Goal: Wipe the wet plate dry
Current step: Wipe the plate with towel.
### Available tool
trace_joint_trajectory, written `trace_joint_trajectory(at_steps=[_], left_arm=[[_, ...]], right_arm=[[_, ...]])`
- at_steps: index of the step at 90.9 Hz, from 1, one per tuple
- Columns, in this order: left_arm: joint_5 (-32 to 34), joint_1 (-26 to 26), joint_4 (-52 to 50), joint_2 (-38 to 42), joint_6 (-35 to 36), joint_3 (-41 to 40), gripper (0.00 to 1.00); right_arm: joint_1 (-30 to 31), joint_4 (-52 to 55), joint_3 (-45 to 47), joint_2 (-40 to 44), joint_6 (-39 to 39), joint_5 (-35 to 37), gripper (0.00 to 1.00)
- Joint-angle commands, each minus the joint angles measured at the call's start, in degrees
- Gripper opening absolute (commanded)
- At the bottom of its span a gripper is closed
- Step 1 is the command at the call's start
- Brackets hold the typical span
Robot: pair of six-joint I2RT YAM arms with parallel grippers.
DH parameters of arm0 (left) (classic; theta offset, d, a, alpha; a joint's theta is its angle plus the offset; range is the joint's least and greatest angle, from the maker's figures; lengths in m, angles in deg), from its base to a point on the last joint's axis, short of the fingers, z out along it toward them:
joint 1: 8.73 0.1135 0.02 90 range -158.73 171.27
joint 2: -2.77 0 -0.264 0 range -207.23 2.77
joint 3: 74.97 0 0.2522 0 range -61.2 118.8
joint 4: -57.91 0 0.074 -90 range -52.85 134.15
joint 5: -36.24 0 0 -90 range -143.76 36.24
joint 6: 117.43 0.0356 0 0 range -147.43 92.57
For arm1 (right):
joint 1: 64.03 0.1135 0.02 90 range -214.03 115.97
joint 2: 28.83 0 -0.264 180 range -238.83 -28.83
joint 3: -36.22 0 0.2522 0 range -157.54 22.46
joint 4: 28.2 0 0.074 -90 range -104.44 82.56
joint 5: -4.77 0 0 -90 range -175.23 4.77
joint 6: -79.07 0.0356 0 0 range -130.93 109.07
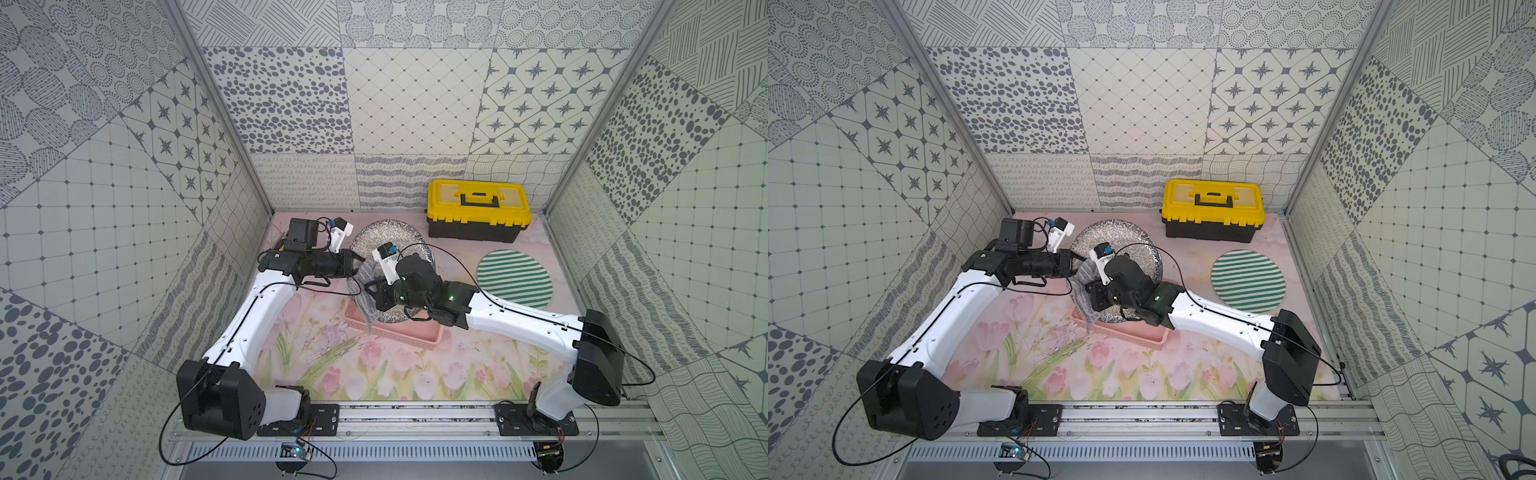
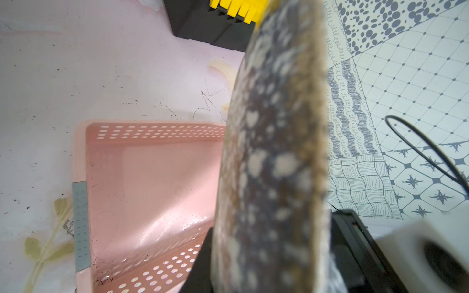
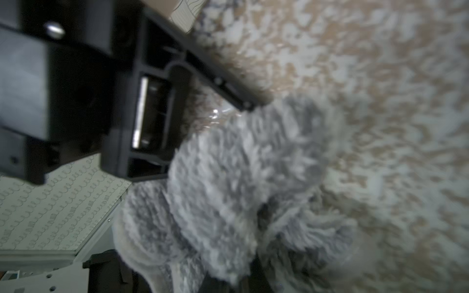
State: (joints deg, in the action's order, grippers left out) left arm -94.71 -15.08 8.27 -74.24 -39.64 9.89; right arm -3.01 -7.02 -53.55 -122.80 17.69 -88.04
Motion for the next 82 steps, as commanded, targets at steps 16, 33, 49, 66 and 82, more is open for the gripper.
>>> trace_joint_trajectory(at_steps=[16,33,49,66,82], left_arm=[[-22.65,-0.59,17.99,0.29,-5.36,1.35,0.00],[-22.24,-0.53,18.75,-0.15,-6.16,2.49,0.00],[-22.51,-0.56,19.20,-0.07,-6.87,3.21,0.00],[-22.71,-0.44,18.92,0.62,-6.91,3.34,0.00],[-23.12,-0.33,17.49,1.45,-6.04,3.54,0.00]], right_arm=[[1.99,-3.90,3.98,-2.44,0.73,-1.76,0.00],[0.55,-3.47,12.17,1.91,2.32,1.32,0.00],[-3.38,-3.56,20.86,7.18,6.00,3.74,0.00],[-10.20,-2.86,27.62,12.49,9.58,7.17,0.00],[-18.53,-0.99,29.41,15.88,10.30,7.64,0.00]])
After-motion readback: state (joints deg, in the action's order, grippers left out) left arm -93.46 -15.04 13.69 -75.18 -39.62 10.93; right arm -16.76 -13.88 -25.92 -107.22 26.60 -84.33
